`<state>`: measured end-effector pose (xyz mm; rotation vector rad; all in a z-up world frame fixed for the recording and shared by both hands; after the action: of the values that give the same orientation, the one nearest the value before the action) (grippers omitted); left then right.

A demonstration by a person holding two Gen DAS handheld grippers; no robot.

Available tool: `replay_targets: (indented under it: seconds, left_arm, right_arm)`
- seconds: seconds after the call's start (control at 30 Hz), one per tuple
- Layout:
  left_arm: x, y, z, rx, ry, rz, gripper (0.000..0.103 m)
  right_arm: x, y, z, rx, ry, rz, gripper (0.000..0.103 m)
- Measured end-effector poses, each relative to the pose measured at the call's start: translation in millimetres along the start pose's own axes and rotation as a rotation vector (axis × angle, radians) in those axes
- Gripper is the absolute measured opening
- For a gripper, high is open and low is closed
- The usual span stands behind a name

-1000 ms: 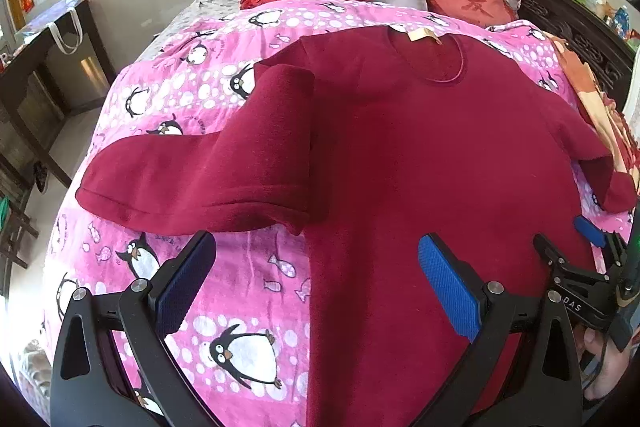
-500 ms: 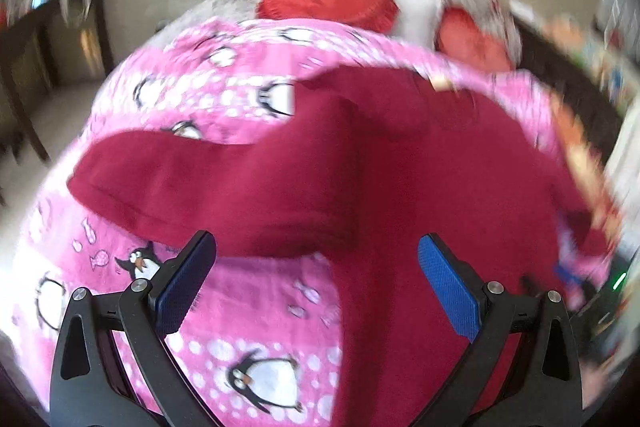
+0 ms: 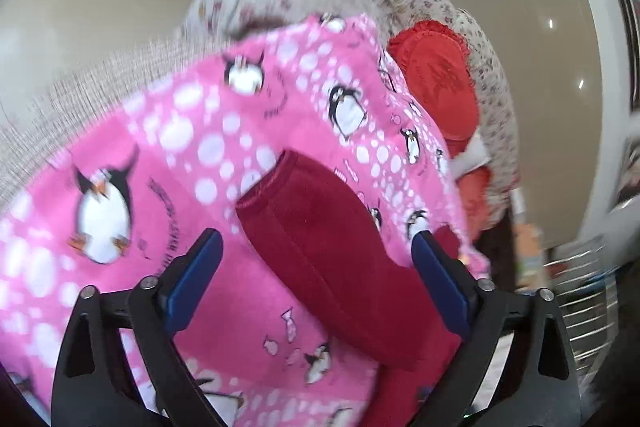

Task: Fold small clothes
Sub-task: 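Grasp the sweater side edge with the left tool and lift it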

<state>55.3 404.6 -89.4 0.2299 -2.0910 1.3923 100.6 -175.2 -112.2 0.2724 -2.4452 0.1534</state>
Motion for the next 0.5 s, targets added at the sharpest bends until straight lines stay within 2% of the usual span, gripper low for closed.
replay_targets:
  seconds: [0.13,0.2,0.23,0.27,0.3,0.33,0.37,0.5]
  left_arm:
    - [-21,-2,5,0.023,0.025,0.043,0.092]
    - [-25,-5,4,0.009,0.014,0.051,0.085]
    - [-25,-5,2,0.005,0.004,0.053,0.074]
    - [-25,-5,0,0.007,-0.009,0.048,0.059]
    - [-25,-3,0,0.015,-0.019,0.04,0.05]
    - [-25,-1,0,0.019,-0.024,0.022,0.03]
    - [-26,2,-1,0.015,-0.028,-0.002,0.021]
    - [-26,4,0,-0.046,-0.066,-0.076,0.012]
  right_arm:
    - [0,1,-1,0.001,0.001,0.0,0.092]
    - [0,0,0,0.0,0.001,-0.001,0.092]
    - [0,0,0,-0.001,0.002,-0.002,0.092]
    - [0,-1,1,-0.002,0.002,-0.003,0.092]
    - [0,-1,2,-0.003,0.002,-0.004,0.092]
    - [0,-1,2,-0.003,0.002,-0.004,0.092]
    - [1,-2,3,-0.003,0.003,-0.004,0.092]
    - [0,-1,2,-0.004,0.005,-0.007,0.092]
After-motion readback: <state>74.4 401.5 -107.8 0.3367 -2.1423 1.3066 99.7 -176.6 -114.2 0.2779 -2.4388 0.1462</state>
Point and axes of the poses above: each gripper's, at about its wrist camera, not at the fingertips, and x roughly against the way its jaws point, y to its left, z to its underside, the point moved 6 cm from there along -x, roughly the way its jaws point, and after that the axes turned 9 degrees about -y, right-handed, at the moved point
